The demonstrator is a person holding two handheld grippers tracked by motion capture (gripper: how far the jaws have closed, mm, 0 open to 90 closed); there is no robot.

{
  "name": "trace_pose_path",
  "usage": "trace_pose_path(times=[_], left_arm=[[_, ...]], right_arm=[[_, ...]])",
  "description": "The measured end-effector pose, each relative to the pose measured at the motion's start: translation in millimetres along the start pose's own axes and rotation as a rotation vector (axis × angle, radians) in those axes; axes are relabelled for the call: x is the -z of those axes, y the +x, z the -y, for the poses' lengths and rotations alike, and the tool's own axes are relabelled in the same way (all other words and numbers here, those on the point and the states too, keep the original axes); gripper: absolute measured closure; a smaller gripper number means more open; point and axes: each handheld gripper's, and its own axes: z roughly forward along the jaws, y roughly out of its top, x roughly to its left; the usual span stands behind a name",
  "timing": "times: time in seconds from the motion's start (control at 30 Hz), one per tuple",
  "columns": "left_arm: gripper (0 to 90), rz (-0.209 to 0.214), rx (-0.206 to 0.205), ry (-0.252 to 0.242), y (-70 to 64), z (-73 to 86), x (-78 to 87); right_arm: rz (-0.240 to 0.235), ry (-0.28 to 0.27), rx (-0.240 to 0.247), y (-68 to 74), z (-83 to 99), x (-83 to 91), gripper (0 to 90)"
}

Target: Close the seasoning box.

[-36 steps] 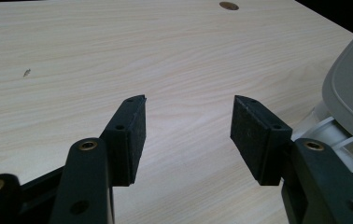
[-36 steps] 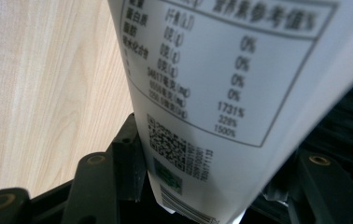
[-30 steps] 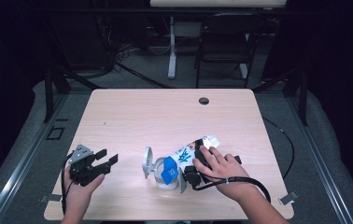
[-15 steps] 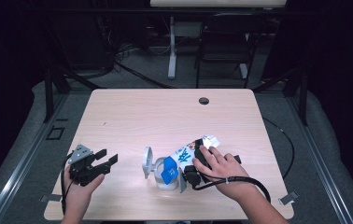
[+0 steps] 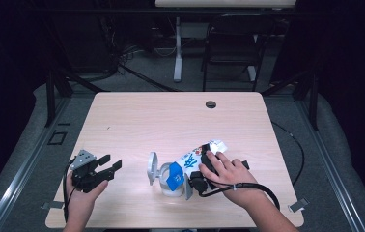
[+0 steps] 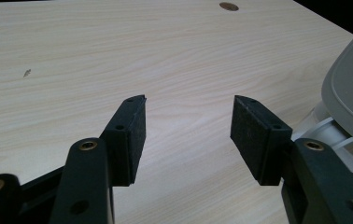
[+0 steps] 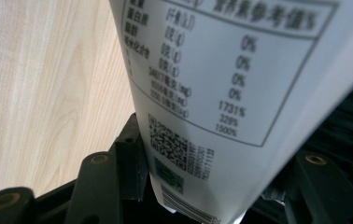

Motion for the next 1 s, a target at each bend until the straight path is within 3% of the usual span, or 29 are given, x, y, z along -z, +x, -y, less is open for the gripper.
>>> trace_pose_path(times=[1.0], left_arm=[[45.8,0.000,0.003,-0.001,0.7,0.0,0.5]], right_arm=[[0.005,0.001,0.008,-0.9,-0.5,1.6,49.8]])
